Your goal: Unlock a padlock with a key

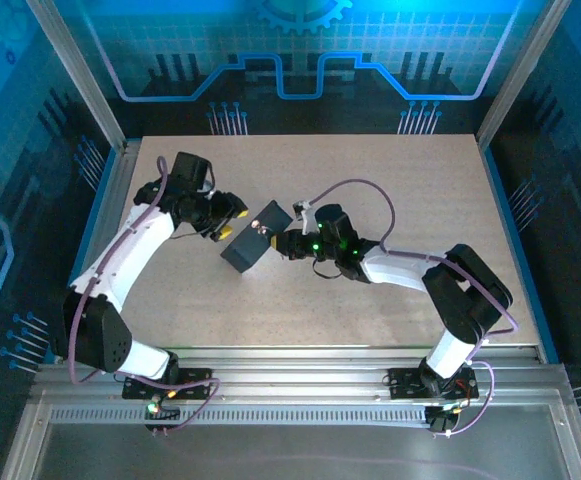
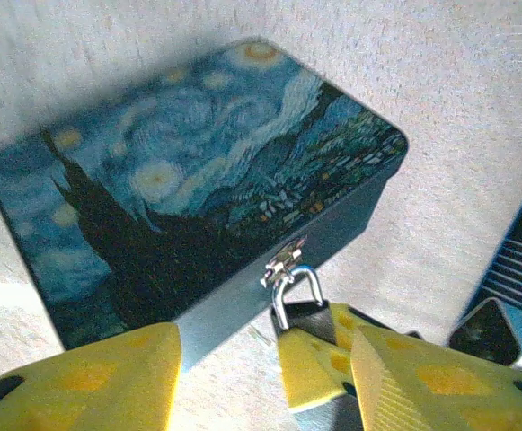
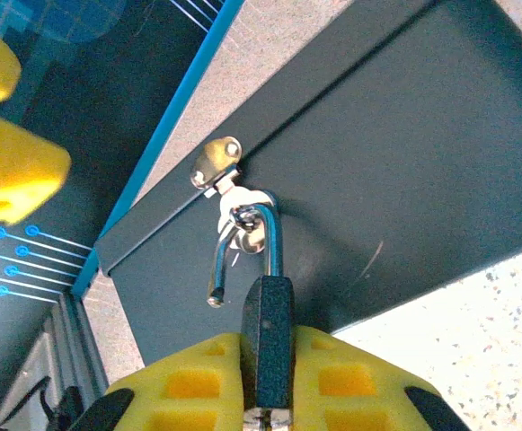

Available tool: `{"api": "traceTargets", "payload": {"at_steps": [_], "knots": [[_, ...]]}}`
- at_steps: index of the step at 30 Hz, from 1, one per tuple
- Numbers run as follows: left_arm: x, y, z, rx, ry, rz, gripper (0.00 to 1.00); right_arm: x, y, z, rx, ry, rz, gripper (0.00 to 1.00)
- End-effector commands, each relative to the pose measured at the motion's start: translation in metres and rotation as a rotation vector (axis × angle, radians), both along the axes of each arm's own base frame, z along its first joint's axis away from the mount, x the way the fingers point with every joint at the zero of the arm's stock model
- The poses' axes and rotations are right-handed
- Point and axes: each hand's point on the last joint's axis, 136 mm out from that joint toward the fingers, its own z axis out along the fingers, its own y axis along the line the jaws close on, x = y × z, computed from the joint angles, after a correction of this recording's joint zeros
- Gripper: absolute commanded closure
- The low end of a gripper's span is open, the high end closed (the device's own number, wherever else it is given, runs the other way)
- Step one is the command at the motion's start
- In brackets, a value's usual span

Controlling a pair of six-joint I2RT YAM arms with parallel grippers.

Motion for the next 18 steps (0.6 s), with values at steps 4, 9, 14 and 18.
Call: {"api": "traceTargets", "payload": {"at_steps": [4, 9, 14, 18], "knots": [[-0.026, 0.022, -0.021, 0.213, -0.067, -0.168, 0.48, 0.001, -0.008, 0.014, -0.131, -0.071, 0.065, 0.96], [-0.035, 0.006, -0.059, 0.221, 0.018, -0.274, 0.47, 0.004, -0.021, 0.005, -0.268, -0.112, 0.066, 0.97], [-0.023, -0.002, -0.060, 0.315, -0.060, -0.301, 0.49, 0.008, -0.038, -0.014, -0.394, -0.138, 0.034, 0.97], [-0.019, -0.023, -0.058, 0.282, -0.097, -0.362, 0.53, 0.008, -0.047, -0.026, -0.464, -0.171, 0.020, 0.97]]}}
